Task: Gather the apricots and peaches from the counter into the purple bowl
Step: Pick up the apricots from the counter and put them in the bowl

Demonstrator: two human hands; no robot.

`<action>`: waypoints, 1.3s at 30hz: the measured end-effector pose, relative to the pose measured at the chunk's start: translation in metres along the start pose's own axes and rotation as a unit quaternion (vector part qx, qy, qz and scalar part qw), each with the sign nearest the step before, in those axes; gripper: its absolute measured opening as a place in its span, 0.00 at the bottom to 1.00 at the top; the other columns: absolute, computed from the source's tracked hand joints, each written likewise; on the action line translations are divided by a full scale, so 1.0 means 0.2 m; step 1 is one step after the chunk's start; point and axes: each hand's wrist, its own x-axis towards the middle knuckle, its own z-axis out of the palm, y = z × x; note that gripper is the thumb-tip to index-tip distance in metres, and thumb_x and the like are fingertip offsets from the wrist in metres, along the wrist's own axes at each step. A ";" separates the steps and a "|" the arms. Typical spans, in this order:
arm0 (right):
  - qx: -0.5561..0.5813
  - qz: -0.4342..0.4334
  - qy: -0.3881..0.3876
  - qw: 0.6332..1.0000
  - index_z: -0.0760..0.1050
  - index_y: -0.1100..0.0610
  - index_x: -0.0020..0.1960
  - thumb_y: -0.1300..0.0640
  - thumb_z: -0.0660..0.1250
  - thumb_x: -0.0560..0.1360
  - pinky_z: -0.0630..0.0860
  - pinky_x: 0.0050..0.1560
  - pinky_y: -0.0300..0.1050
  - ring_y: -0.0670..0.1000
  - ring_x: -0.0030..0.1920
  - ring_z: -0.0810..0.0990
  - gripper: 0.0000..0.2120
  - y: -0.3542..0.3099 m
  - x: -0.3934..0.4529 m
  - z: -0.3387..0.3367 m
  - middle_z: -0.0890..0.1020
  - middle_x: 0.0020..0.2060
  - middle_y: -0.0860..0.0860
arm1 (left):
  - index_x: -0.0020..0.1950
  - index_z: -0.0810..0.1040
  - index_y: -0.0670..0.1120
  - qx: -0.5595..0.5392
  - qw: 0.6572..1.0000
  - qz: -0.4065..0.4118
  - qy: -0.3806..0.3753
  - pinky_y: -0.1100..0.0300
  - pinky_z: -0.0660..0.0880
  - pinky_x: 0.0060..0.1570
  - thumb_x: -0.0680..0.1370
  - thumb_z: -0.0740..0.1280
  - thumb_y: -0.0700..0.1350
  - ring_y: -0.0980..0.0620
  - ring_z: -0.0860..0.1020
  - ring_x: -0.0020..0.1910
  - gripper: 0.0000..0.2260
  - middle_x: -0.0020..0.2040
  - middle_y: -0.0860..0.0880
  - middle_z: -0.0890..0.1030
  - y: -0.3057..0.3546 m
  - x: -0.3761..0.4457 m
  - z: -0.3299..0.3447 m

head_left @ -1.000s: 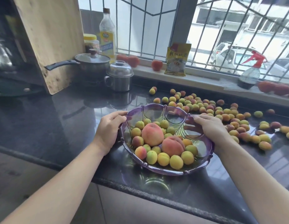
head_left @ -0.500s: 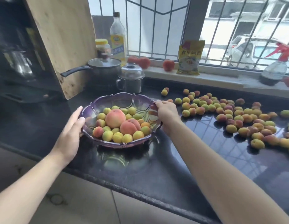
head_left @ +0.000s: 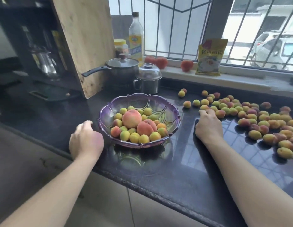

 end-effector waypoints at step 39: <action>-0.106 -0.337 -0.151 0.923 0.72 0.51 0.65 0.63 0.67 0.77 0.79 0.48 0.52 0.56 0.54 0.79 0.19 -0.71 0.21 -0.16 0.78 0.57 0.50 | 0.74 0.74 0.49 0.041 0.974 0.108 -0.195 0.48 0.64 0.77 0.83 0.63 0.55 0.46 0.69 0.77 0.21 0.75 0.48 0.74 0.09 0.38 0.07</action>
